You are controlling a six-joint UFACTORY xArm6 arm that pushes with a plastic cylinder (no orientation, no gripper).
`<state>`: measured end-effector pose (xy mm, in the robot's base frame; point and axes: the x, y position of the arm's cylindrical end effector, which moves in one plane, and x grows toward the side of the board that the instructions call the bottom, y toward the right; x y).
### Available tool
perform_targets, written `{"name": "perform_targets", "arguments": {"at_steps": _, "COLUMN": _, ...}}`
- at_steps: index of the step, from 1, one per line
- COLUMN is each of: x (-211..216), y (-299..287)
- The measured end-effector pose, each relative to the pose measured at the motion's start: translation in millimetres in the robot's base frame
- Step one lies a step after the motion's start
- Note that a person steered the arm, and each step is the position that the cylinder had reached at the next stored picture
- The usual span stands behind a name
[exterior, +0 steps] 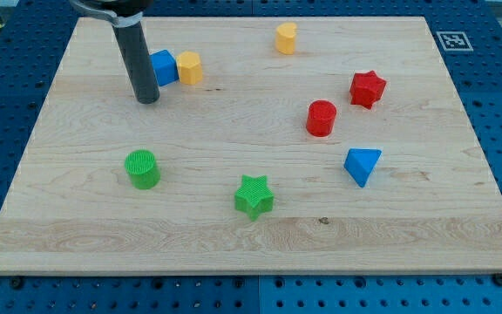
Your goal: Move away from the cube
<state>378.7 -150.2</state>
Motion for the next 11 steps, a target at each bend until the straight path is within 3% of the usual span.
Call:
{"name": "perform_targets", "arguments": {"at_steps": 2, "x": -75.2, "y": 0.6}}
{"name": "perform_targets", "arguments": {"at_steps": 5, "x": -71.3, "y": 68.3}}
{"name": "perform_targets", "arguments": {"at_steps": 6, "x": -96.0, "y": 67.7}}
{"name": "perform_targets", "arguments": {"at_steps": 9, "x": -123.3, "y": -19.1}}
{"name": "perform_targets", "arguments": {"at_steps": 11, "x": -61.4, "y": -11.3}}
